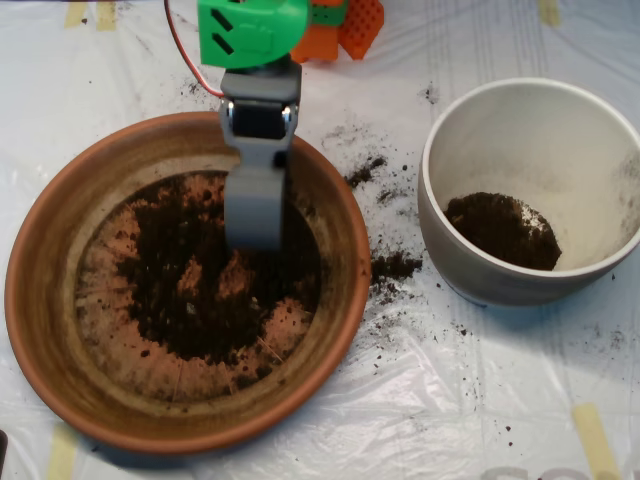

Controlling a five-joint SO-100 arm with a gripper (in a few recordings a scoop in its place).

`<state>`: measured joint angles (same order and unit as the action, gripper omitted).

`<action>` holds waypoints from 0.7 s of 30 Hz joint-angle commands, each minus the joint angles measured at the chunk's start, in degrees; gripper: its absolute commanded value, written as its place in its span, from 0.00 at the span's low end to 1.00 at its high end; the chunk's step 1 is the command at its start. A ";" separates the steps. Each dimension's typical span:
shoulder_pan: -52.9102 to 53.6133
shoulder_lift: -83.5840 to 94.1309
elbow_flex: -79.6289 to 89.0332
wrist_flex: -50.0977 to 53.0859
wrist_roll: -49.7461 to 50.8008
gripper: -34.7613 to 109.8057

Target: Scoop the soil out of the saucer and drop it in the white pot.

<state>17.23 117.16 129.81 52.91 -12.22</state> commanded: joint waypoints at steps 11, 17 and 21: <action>2.37 -8.26 -4.48 0.09 -12.22 0.45; 2.29 -15.12 -11.87 1.58 -14.41 0.44; 0.97 -19.16 -15.64 1.49 -16.08 0.44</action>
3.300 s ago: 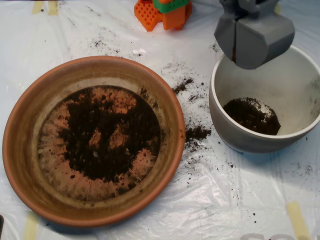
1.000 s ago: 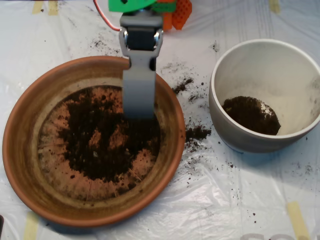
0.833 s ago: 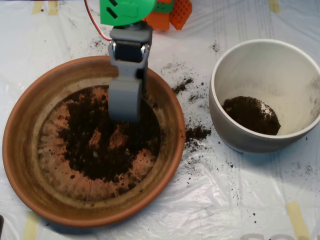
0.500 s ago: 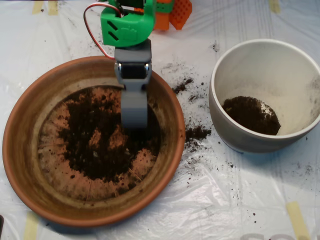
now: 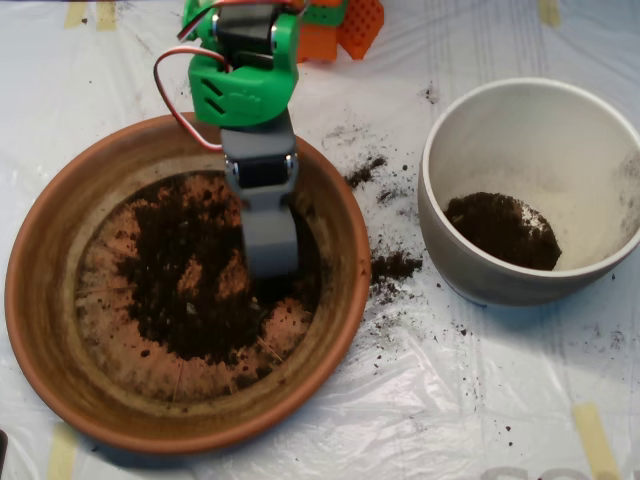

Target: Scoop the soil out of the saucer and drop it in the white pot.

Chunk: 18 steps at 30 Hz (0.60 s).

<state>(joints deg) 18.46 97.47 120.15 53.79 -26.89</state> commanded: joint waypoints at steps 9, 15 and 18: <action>-5.89 -0.26 -3.78 -0.97 -1.05 0.43; -5.54 1.76 2.46 -4.31 -1.49 0.44; -3.87 2.81 4.13 -4.83 -2.81 0.44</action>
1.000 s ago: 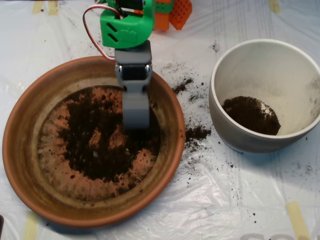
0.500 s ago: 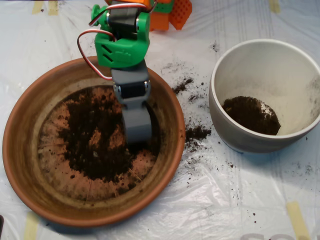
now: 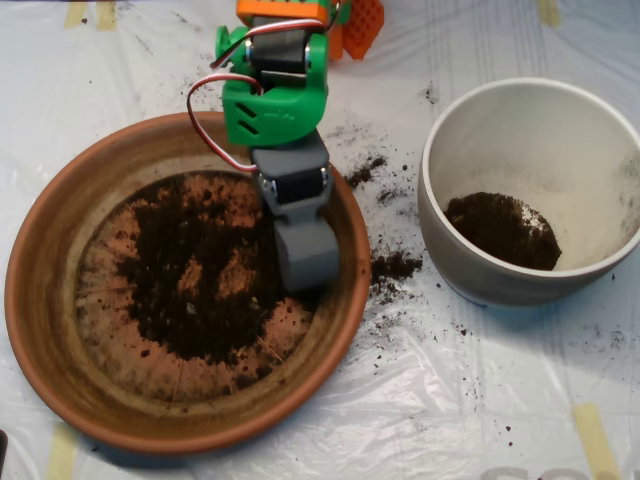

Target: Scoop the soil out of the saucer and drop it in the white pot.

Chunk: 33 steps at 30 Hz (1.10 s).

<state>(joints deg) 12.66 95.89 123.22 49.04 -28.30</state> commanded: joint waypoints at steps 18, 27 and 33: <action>0.44 -1.93 -4.04 -0.18 -2.29 0.44; 1.05 -3.69 -6.50 0.70 -2.11 0.32; 3.34 -3.87 -11.07 3.87 -0.70 0.24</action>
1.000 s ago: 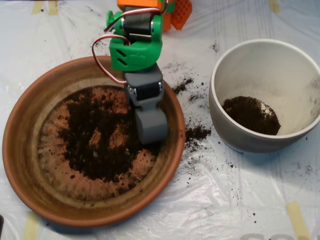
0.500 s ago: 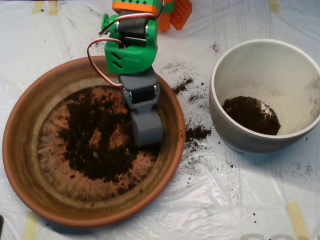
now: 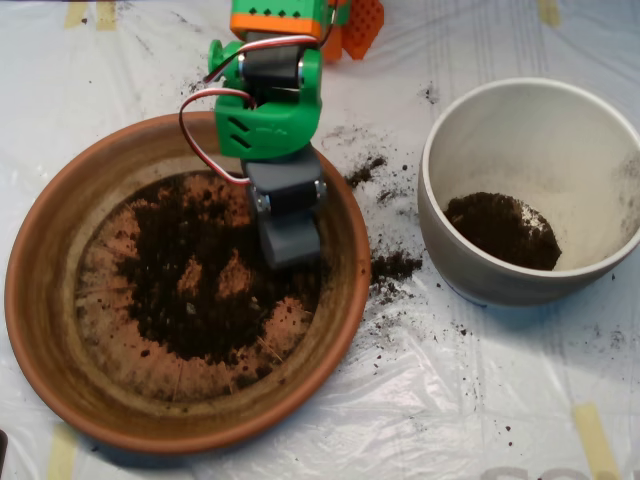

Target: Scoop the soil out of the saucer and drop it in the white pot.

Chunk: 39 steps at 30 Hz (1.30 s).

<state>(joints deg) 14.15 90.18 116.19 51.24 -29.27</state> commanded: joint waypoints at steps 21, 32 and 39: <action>-5.80 28.21 -19.25 20.74 11.43 0.24; -16.35 25.40 -36.39 31.38 13.89 0.24; -26.46 18.19 -48.16 36.47 16.52 0.24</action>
<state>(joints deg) -7.82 109.34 76.29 85.96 -13.27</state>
